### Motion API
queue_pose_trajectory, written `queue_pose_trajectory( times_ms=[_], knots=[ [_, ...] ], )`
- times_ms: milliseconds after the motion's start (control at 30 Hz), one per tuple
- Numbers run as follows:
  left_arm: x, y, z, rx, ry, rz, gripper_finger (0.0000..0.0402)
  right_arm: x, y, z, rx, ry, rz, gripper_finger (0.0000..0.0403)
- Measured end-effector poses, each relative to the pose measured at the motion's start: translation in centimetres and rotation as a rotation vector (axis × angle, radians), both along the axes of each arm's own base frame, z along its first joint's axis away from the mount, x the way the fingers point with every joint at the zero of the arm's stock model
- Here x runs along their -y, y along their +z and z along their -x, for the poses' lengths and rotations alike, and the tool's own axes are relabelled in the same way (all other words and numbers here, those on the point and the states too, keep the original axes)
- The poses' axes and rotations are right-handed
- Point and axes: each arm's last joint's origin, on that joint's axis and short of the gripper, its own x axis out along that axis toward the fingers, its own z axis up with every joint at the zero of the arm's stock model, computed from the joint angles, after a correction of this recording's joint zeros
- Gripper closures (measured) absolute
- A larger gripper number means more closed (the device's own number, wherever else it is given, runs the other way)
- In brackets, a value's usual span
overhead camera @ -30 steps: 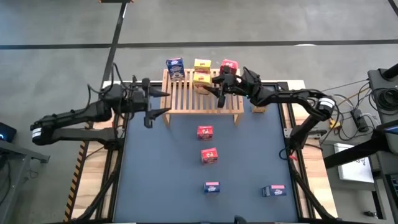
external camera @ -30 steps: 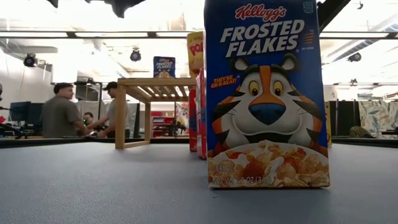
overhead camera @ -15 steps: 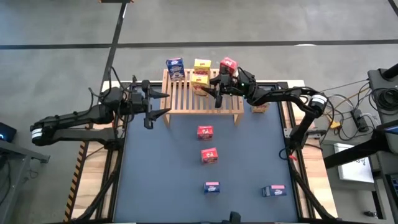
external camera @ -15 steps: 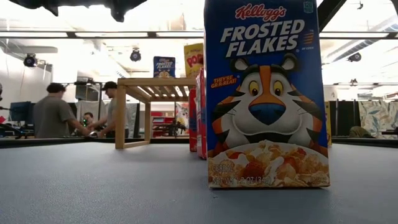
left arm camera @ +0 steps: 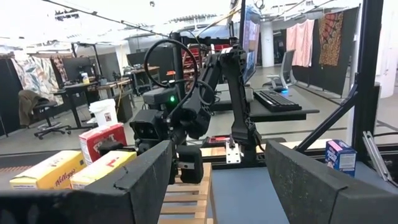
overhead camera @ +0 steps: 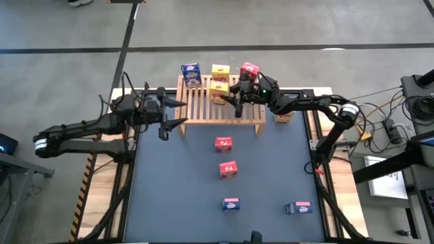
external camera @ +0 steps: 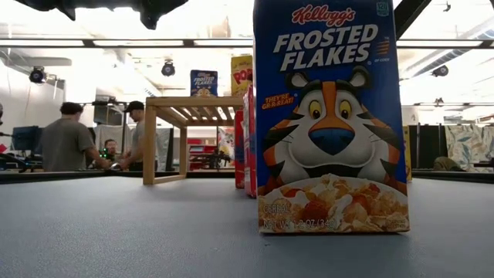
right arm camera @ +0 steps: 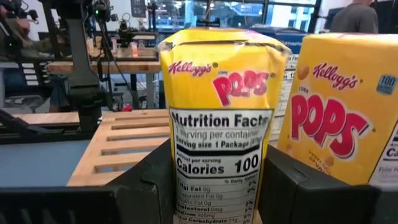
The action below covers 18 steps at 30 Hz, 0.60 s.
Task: Stack cereal on shelf
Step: Put the left yellow cereal box on the shelf aligned with the other yellow cereal box
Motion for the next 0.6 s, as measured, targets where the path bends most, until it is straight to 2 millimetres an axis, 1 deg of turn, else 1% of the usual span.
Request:
queue_pose_trajectory(
  times_ms=[100, 400, 600],
  knots=[
    [-0.08, -0.19, -0.25, -0.011, 0.000, 0.003, 0.0159, -0.03, 0.08, 0.05, -0.003, 0.000, -0.004, 0.0242],
    [-0.30, -0.75, -0.96, -0.038, -0.003, 0.049, 0.0159, -0.12, 0.21, 0.13, -0.001, 0.002, -0.015, 0.0197],
    [-0.32, -0.79, -1.02, -0.039, -0.004, 0.065, 0.0159, -0.19, 0.28, 0.11, 0.006, 0.004, -0.039, 0.0173]
  ],
)
